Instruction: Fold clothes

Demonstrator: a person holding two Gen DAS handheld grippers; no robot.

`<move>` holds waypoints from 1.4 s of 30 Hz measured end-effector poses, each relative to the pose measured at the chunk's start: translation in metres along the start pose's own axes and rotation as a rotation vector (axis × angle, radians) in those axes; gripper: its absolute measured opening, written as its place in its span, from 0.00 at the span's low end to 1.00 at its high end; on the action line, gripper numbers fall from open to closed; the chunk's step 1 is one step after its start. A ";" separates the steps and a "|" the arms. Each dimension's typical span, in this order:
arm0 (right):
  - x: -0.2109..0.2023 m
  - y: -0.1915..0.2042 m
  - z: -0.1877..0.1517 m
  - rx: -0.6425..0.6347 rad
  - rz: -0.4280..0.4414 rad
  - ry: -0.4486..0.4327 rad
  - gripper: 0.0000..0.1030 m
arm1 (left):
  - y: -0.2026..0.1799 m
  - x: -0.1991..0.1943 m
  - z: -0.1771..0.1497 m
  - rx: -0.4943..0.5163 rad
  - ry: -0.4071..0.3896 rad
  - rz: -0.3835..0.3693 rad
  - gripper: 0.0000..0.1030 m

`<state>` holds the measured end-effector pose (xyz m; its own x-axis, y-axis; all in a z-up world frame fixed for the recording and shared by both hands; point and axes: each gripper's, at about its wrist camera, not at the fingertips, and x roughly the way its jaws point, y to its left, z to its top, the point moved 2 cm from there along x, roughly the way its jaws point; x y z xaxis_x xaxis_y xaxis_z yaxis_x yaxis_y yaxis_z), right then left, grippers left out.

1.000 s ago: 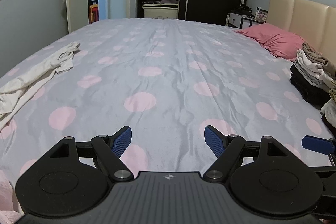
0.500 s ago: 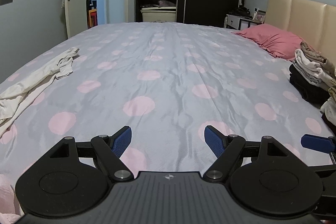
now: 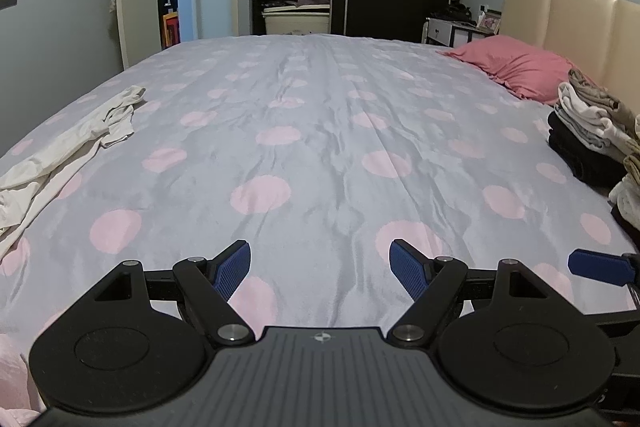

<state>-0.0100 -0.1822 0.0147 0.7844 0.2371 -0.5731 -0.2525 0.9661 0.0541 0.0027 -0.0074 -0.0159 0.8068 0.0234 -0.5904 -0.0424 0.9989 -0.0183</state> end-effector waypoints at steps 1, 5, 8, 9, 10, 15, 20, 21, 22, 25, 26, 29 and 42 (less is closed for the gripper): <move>0.000 0.000 0.000 -0.001 0.000 0.000 0.92 | 0.000 0.000 0.000 0.003 0.004 -0.002 0.74; 0.000 0.001 -0.001 -0.006 0.001 0.003 0.92 | -0.001 0.001 0.000 0.009 0.012 -0.004 0.74; -0.001 0.002 -0.001 -0.009 0.001 0.004 0.92 | 0.000 0.001 -0.001 0.011 0.016 -0.005 0.74; -0.001 0.002 -0.001 -0.010 0.002 0.004 0.92 | 0.000 0.002 -0.001 0.011 0.018 -0.005 0.74; -0.001 0.002 -0.001 -0.010 0.002 0.005 0.92 | 0.000 0.002 -0.002 0.010 0.019 -0.005 0.74; -0.002 0.002 -0.002 -0.011 0.004 0.003 0.92 | 0.000 0.001 -0.002 0.012 0.015 -0.007 0.74; -0.003 0.002 -0.003 -0.011 0.005 0.003 0.92 | 0.000 0.001 -0.003 0.013 0.015 -0.009 0.74; -0.003 0.002 -0.003 -0.011 0.005 0.003 0.92 | 0.000 0.001 -0.003 0.013 0.015 -0.009 0.74; -0.003 0.002 -0.003 -0.011 0.005 0.004 0.92 | 0.000 0.001 -0.003 0.014 0.015 -0.010 0.74; -0.004 0.003 -0.003 -0.014 0.005 0.003 0.92 | -0.002 0.000 -0.002 0.026 0.011 -0.003 0.74; -0.003 0.003 -0.002 -0.016 0.005 0.003 0.92 | -0.002 -0.001 -0.002 0.030 0.010 -0.001 0.74; -0.003 0.003 -0.002 -0.013 0.006 0.004 0.92 | -0.004 -0.001 -0.002 0.034 0.010 0.000 0.74; -0.001 0.001 -0.002 -0.011 0.012 0.011 0.92 | -0.003 -0.001 -0.001 0.034 0.012 -0.015 0.74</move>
<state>-0.0128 -0.1815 0.0135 0.7748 0.2474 -0.5818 -0.2682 0.9620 0.0519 0.0012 -0.0109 -0.0163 0.8003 0.0081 -0.5996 -0.0098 1.0000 0.0004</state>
